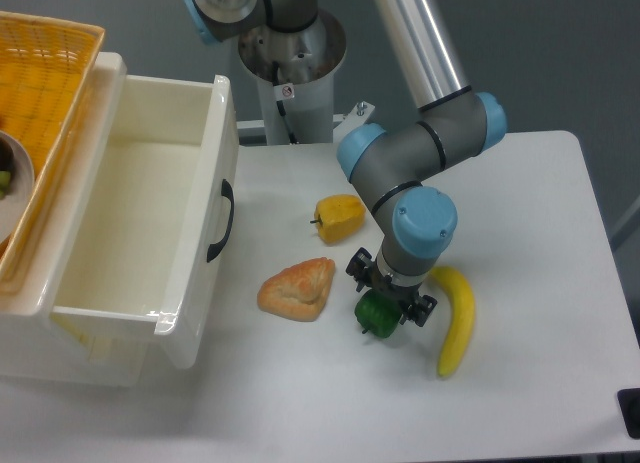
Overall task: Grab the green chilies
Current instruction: 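Close the gripper on the green bell pepper, then lift the green bell pepper up off the table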
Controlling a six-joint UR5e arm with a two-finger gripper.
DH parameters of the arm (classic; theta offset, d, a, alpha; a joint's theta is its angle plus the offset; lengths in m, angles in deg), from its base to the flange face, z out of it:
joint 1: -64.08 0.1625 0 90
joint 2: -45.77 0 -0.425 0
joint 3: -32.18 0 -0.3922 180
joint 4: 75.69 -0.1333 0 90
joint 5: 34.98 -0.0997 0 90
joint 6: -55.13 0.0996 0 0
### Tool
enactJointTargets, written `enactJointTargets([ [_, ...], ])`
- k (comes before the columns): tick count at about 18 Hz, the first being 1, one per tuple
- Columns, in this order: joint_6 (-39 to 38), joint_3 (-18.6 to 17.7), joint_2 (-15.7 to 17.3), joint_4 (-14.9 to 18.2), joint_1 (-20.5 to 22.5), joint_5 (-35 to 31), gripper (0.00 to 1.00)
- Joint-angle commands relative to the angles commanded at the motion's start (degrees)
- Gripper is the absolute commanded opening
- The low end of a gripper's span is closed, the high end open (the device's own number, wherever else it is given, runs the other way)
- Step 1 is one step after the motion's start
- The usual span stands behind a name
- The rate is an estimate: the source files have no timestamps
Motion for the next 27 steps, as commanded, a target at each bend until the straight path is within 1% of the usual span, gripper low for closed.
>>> enactJointTargets([
  [3, 0.0, 0.52, 0.09, 0.09, 0.0, -0.09, 0.58],
  [4, 0.0, 0.61, 0.17, 0.17, 0.09, -0.09, 0.55],
  [8, 0.17, 1.05, 0.88, 0.53, 0.26, -0.44, 0.54],
  [11, 0.35, 1.23, 2.37, 1.23, 0.53, -0.53, 0.54],
  [12, 0.44, 1.67, 3.33, 2.27, 0.79, -0.53, 0.54],
  [13, 0.44, 2.37, 3.95, 4.11, 1.14, -0.53, 0.54],
  [16, 0.61, 4.83, 5.36, 11.23, 1.32, -0.61, 0.54],
  [17, 0.7, 5.18, 5.8, 12.9, 1.58, -0.7, 0.54],
  [22, 1.14, 5.19, 8.69, 17.74, 1.93, -1.32, 0.54],
  [25, 2.37, 4.48, 11.24, 19.59, 1.58, -1.58, 0.54],
  [27, 4.3, 4.48, 12.12, 22.4, 1.76, -1.76, 0.54],
])
